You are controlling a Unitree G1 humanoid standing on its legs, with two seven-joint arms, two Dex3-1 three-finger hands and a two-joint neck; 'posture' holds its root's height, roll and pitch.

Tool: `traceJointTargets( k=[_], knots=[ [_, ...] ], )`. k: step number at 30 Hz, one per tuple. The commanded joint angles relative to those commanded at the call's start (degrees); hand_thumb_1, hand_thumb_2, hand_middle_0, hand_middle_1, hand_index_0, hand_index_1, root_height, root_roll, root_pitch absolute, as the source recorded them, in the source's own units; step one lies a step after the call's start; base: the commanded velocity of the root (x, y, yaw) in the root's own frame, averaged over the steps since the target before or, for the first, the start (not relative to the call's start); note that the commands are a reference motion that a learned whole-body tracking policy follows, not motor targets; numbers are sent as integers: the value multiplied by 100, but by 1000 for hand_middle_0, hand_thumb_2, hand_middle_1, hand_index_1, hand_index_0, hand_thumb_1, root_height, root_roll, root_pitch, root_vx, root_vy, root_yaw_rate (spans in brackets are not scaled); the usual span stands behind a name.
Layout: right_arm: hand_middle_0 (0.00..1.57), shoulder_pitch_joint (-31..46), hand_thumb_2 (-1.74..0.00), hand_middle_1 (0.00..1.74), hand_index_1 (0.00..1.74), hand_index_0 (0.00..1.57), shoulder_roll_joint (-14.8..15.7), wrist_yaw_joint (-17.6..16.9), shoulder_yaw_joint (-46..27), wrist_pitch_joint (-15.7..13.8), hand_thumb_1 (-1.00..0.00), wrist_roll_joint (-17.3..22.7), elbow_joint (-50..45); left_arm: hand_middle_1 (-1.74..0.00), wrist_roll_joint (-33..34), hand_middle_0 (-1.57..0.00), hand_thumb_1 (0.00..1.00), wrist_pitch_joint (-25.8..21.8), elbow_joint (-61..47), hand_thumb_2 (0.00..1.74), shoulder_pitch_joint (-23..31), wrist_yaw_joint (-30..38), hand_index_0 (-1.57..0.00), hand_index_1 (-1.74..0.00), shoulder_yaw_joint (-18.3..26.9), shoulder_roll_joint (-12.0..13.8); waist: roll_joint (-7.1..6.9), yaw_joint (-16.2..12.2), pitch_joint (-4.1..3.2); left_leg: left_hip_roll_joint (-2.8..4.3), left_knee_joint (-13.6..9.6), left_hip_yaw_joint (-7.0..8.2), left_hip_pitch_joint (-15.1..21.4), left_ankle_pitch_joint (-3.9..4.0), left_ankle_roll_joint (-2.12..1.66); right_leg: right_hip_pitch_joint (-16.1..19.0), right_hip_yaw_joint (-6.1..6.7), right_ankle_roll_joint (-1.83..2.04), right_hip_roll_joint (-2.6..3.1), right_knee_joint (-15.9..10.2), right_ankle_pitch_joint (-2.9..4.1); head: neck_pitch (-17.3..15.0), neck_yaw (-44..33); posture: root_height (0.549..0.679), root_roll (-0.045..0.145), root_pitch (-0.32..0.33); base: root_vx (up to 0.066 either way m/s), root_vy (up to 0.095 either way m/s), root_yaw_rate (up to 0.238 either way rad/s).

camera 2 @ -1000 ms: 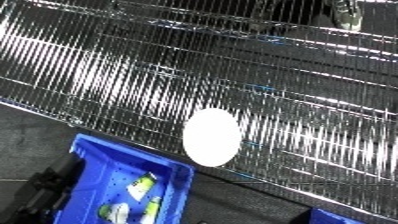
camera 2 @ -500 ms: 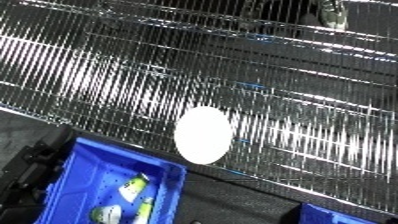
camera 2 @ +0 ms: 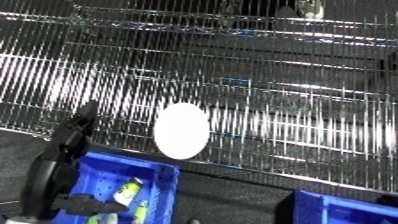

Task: Pick up the object and place it into the box

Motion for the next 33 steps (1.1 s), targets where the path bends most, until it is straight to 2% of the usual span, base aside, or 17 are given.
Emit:
traceJointTargets(
  k=[10,17,28,33],
  knots=[
    [0,-199,0,0,0,0,73,-29,202,72,0,-117,-142,0,-220,0,0,-102,1080,0,-535,30,0,0,-82,-380,-122,-215,0,101,139,107,-94,-76,-9,-137,126,1,87,72,-11,187,-297,646,13,117,9,27,-101],
    [0,-283,0,0,0,0,160,-75,352,53,0,-129,-266,0,-374,0,0,-163,1809,0,-1033,-32,0,0,-120,-617,-241,-339,0,159,156,136,-168,-101,-16,-219,163,20,161,55,9,376,-405,646,7,130,10,-1,-56],
    [0,-320,0,0,0,0,229,-169,543,32,0,-20,-453,0,-582,0,0,-71,2281,0,-1654,-156,0,0,-183,-715,-402,-551,0,243,268,185,-297,-177,-26,-335,224,37,239,51,28,575,-561,645,2,146,13,-1,-56],
    [0,-307,0,0,0,0,290,-190,578,30,0,5,-456,0,-669,0,0,-53,2385,0,-1887,-232,0,0,-242,-790,-438,-620,0,248,275,199,-283,-205,-27,-322,237,45,254,14,36,603,-651,645,3,147,19,-5,-27]
  ],
)
